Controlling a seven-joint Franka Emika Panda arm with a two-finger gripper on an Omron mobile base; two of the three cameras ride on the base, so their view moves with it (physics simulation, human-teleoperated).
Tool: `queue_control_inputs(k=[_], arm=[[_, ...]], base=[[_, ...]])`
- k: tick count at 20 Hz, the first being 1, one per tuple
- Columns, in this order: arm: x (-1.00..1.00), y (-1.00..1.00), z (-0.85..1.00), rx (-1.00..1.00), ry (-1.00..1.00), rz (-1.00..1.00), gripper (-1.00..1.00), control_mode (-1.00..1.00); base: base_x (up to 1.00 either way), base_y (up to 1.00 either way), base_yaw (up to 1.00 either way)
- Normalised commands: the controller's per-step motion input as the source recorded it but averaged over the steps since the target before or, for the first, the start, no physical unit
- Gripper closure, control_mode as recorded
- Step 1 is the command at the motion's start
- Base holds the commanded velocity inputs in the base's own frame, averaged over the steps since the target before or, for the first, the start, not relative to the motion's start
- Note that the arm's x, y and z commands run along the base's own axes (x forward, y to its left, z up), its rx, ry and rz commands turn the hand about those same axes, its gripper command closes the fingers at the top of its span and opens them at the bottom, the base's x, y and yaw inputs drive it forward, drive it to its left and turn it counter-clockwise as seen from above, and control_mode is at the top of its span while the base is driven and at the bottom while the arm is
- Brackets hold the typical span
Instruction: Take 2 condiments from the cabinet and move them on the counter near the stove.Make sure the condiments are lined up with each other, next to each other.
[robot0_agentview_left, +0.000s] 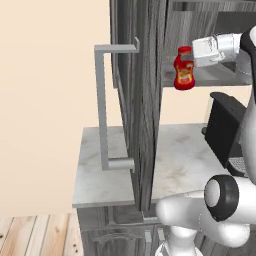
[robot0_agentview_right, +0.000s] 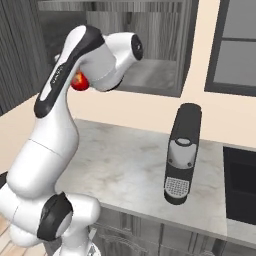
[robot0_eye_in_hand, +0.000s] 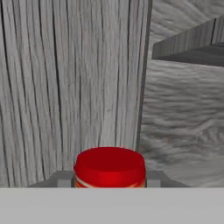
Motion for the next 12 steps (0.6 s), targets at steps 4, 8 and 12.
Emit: queue_control_inputs(k=[4,8,12], arm=[[-0.99,0.00,-0.08,0.00,0.16,-0.27,1.00,-1.00],[-0.48,-0.01,-0.28,0.00,0.03,-0.27,1.00,-1.00],[-0.41,-0.31,-0.34,0.00,0.00,-0.24,1.00,-1.00]], base=[[0.00,0.00,0.00],[0.00,0.00,0.00],[0.00,0.00,0.00]])
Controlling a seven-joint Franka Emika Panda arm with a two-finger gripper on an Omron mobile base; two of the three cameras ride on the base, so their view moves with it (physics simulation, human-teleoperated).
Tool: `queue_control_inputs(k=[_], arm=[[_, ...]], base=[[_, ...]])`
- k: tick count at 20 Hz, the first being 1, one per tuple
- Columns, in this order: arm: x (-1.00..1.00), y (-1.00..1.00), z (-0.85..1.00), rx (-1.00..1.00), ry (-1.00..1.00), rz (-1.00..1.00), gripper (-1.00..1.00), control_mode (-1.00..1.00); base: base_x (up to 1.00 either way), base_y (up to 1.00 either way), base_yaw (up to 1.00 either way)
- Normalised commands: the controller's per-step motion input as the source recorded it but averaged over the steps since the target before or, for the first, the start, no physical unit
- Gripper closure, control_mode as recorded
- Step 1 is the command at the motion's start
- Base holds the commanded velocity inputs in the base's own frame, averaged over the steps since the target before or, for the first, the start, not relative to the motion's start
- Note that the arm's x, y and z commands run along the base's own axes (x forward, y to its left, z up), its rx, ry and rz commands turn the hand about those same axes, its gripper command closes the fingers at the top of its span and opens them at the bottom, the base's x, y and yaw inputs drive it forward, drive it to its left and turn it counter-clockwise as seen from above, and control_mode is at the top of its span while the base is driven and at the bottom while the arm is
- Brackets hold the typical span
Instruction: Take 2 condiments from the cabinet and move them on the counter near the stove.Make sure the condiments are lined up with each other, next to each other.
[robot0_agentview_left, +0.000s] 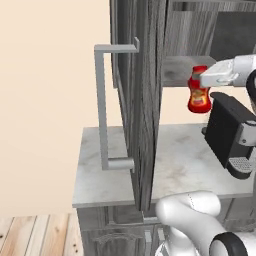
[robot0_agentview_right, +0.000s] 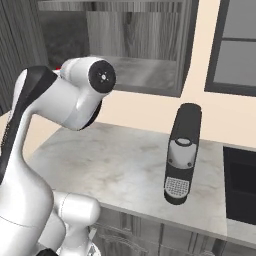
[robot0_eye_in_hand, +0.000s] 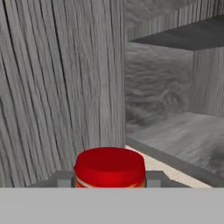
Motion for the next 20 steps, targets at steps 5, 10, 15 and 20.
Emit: queue_control_inputs(k=[5,10,15,20], arm=[[-0.49,-0.28,-0.34,0.00,0.05,-0.25,1.00,-1.00],[-0.53,-0.24,-0.15,0.00,0.07,-0.23,1.00,-1.00],[-0.08,-0.07,-0.04,0.00,0.06,-0.10,1.00,-1.00],[-0.03,0.00,0.00,0.00,0.00,0.00,1.00,1.00]], base=[[0.00,0.00,0.00],[0.00,0.00,0.00],[0.00,0.00,0.00],[-0.70,-0.33,-0.03]])
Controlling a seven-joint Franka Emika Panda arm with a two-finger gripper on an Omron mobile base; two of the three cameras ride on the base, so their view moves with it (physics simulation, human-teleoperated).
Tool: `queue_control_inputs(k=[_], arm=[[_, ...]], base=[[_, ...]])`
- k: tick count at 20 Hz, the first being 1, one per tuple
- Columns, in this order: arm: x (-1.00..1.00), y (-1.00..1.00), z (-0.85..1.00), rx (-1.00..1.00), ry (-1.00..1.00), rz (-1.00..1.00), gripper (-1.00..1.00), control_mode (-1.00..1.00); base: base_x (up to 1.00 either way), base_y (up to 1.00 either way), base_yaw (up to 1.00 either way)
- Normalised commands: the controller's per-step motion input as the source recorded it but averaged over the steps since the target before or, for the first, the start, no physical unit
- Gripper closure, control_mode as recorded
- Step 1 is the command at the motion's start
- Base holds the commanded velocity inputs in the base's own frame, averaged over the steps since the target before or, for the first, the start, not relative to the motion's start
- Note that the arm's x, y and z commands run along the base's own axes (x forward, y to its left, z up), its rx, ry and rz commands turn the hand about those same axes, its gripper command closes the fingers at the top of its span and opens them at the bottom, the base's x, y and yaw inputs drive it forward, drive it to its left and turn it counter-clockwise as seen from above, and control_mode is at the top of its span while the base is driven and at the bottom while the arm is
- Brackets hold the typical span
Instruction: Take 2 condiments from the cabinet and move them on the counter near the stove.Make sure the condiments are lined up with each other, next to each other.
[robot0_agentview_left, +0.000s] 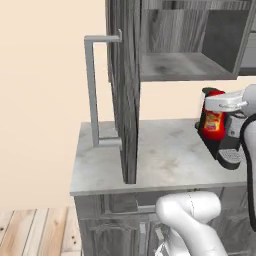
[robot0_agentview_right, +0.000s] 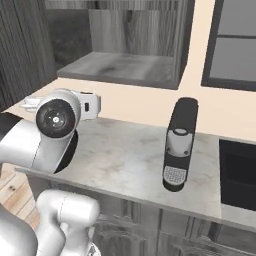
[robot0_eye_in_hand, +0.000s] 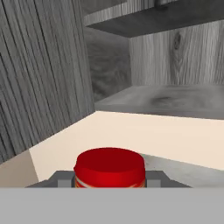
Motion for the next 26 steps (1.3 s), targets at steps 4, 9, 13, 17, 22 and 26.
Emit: queue_control_inputs(k=[4,9,13,17,22,26], arm=[[0.00,0.00,0.00,0.00,0.00,0.00,1.00,1.00],[0.00,0.00,0.00,0.00,0.00,0.00,1.00,1.00],[0.00,0.00,0.00,0.00,0.00,0.00,1.00,1.00],[0.00,0.00,0.00,0.00,0.00,0.00,1.00,1.00],[0.00,0.00,0.00,0.00,0.00,0.00,1.00,1.00],[0.00,0.00,0.00,0.00,0.00,0.00,1.00,1.00]], base=[[-1.00,-0.57,-0.09],[-0.27,-0.58,-0.43],[0.12,-0.58,-0.89],[0.12,-0.63,-0.88],[0.17,-0.75,-0.84],[0.25,-0.90,-0.78]])
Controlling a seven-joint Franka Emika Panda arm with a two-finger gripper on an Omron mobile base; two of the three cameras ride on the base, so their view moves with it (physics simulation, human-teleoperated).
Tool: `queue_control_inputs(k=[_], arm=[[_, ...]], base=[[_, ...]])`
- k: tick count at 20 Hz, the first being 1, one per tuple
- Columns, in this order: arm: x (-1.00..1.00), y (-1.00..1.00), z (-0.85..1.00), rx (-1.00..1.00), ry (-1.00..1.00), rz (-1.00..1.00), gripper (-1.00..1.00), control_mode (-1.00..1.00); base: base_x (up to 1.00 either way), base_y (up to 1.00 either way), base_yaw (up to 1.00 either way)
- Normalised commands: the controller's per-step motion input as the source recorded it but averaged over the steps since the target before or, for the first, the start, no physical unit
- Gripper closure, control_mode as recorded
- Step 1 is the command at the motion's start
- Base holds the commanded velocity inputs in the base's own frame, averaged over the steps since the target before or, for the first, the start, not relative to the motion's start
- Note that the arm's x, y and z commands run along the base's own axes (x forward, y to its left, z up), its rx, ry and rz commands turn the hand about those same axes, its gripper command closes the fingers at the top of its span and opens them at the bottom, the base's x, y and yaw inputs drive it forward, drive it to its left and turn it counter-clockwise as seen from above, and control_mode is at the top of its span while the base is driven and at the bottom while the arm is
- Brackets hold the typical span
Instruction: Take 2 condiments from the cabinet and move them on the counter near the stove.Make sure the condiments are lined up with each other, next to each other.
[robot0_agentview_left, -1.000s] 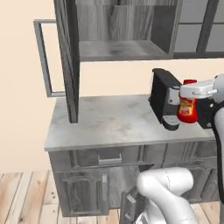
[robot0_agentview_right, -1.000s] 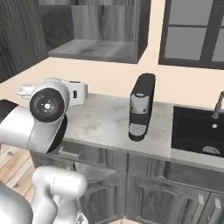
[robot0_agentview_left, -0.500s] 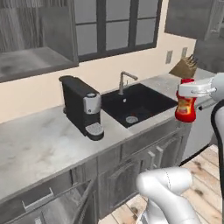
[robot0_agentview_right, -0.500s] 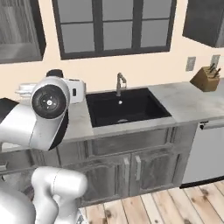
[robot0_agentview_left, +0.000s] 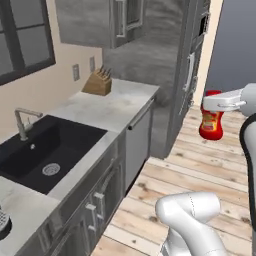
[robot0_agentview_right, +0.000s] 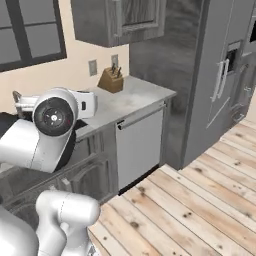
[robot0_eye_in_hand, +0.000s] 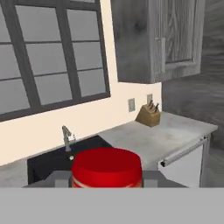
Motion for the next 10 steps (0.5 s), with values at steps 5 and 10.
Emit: queue_control_inputs(k=[5,10], arm=[[0.00,0.00,0.00,0.00,0.00,0.00,1.00,1.00],[0.00,0.00,0.00,0.00,0.00,0.00,1.00,1.00]], base=[[0.32,-0.97,-0.72],[0.27,-1.00,-0.67]])
